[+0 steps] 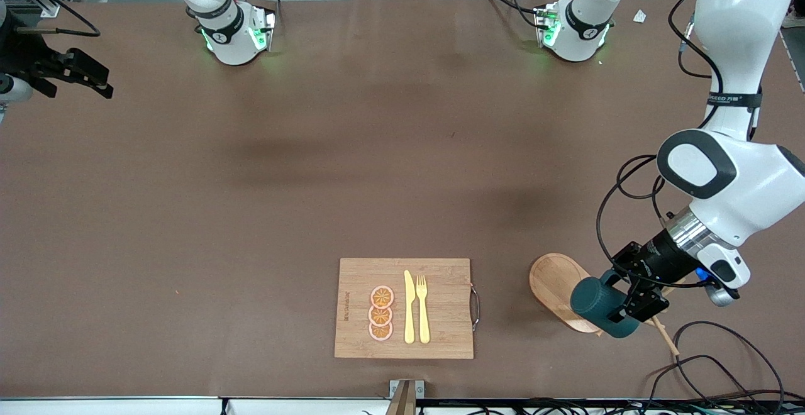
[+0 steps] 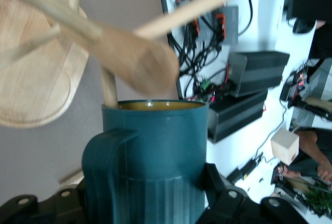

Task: Transfer cup from left to right arm and place
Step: 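Lift the teal mug off the stand with the left gripper, then carry the mug to mid-table and set it down with the left gripper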

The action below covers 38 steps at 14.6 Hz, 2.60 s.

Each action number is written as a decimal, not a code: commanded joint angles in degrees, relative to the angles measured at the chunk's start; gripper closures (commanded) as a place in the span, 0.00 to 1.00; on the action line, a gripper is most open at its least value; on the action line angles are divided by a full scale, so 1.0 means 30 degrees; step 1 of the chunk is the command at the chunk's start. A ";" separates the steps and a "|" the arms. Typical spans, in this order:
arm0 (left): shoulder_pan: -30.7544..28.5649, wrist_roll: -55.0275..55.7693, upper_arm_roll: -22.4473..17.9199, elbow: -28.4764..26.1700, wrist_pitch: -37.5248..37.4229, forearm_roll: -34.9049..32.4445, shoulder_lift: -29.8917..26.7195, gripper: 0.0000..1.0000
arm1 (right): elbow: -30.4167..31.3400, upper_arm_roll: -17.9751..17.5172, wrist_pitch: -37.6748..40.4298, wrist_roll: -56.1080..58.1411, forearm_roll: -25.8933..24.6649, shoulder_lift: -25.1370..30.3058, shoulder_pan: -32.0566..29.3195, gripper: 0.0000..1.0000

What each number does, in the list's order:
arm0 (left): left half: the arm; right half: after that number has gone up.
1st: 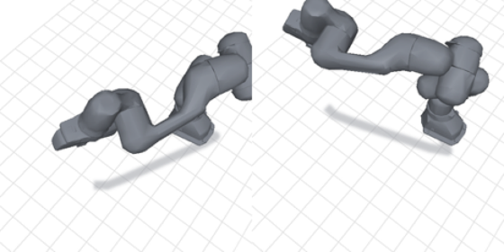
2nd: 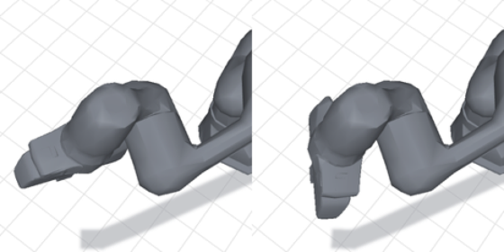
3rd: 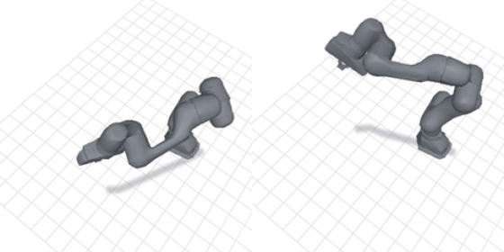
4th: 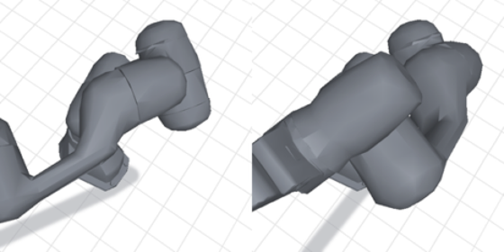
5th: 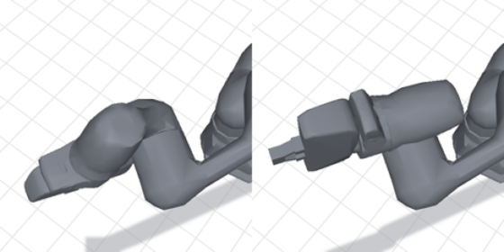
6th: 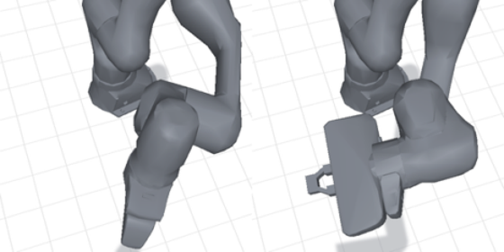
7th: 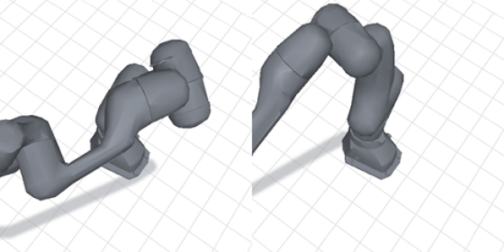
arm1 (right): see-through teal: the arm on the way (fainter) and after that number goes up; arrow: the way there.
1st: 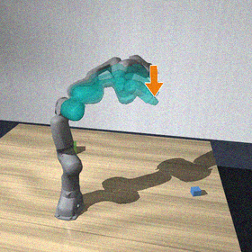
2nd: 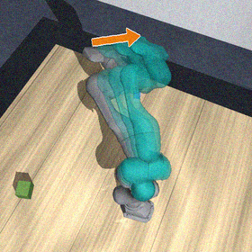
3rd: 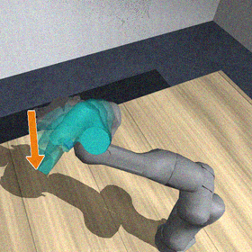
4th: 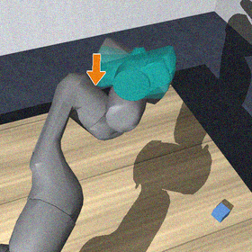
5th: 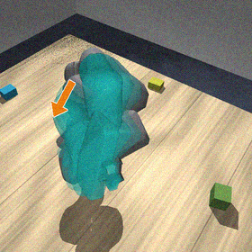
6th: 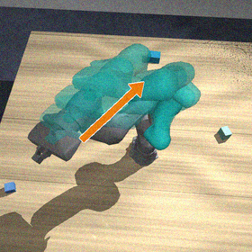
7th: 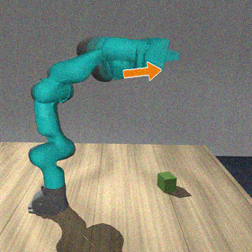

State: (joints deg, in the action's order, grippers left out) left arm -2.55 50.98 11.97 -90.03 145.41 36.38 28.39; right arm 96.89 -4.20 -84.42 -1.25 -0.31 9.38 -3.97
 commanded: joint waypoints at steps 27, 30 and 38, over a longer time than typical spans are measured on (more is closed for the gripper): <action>1.7457 2.2903 -0.0240 0.1710 -1.1552 -2.7941 0.2251 0.40 | -0.0275 0.0082 0.0278 0.0212 0.0075 -0.0081 -0.0230 0.00; 1.8893 2.4280 -0.0240 0.1740 -1.2989 -2.9409 0.2926 0.40 | -0.0304 0.0111 0.0249 0.0241 0.0075 -0.0081 -0.0259 0.00; 2.0859 2.8736 -0.0562 0.2089 -1.5744 -3.5351 0.6467 0.40 | -0.0304 0.0082 0.0248 0.0212 0.0075 -0.0081 -0.0201 0.00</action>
State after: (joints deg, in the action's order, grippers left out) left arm 58.97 135.89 11.32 -86.75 100.67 -65.19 43.93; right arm 96.71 -3.68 -84.23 -1.25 -0.31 9.38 -4.06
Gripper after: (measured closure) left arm 0.185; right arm 0.000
